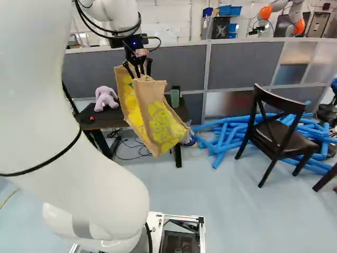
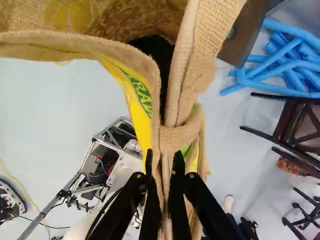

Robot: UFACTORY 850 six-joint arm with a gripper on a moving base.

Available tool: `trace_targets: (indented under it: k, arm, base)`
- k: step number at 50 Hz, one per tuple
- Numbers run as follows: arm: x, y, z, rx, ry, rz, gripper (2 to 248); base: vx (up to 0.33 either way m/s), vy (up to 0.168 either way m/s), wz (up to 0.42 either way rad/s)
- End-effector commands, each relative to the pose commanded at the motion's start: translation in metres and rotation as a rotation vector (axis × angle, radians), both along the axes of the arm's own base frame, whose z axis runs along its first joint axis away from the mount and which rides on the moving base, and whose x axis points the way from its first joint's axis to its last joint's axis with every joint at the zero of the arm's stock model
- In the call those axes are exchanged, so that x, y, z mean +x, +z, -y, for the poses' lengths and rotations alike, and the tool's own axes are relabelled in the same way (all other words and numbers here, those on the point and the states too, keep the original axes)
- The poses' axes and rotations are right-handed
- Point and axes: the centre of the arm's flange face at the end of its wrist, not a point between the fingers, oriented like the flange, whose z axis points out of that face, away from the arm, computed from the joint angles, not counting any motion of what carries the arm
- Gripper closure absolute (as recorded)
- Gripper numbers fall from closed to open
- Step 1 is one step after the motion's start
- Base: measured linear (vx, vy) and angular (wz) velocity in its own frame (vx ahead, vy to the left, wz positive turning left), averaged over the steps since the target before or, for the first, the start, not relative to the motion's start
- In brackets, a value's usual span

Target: Pick up the bag on the ground and place it on the table

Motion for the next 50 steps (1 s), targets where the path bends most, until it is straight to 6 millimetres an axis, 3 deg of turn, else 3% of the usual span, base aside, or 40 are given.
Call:
trace_targets:
  k: [50]
  arm:
    - [0.0,0.0,0.0,0.0,0.0,0.0,229]
  base:
    - [0.215,0.043,0.186]
